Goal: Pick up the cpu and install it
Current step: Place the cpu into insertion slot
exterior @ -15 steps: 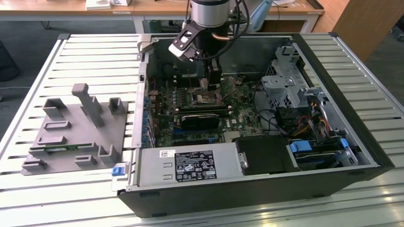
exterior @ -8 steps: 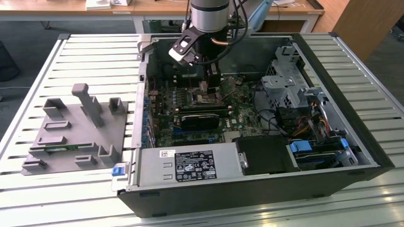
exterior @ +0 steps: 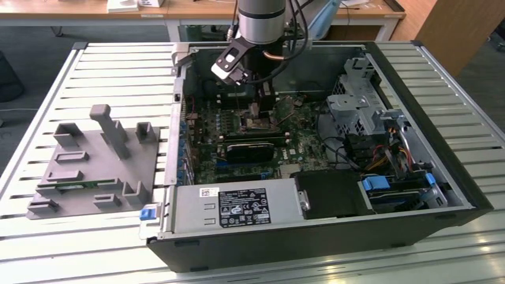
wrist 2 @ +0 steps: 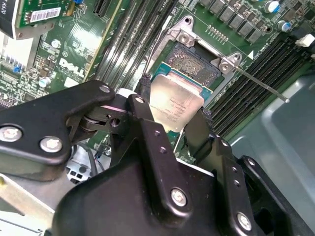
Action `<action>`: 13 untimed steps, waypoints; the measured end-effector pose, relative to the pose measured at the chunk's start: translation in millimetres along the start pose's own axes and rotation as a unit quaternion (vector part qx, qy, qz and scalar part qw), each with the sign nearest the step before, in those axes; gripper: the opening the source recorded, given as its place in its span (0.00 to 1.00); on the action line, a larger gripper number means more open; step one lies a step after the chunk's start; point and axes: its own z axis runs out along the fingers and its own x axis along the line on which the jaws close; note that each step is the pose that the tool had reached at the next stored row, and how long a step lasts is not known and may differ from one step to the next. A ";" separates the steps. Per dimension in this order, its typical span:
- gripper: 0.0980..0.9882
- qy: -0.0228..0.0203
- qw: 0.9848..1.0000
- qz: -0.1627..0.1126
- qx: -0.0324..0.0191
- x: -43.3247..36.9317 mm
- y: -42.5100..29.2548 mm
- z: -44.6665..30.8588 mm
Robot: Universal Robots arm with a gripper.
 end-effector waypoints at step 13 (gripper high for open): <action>0.48 0.000 1.000 0.000 0.000 0.3 -0.4 5.6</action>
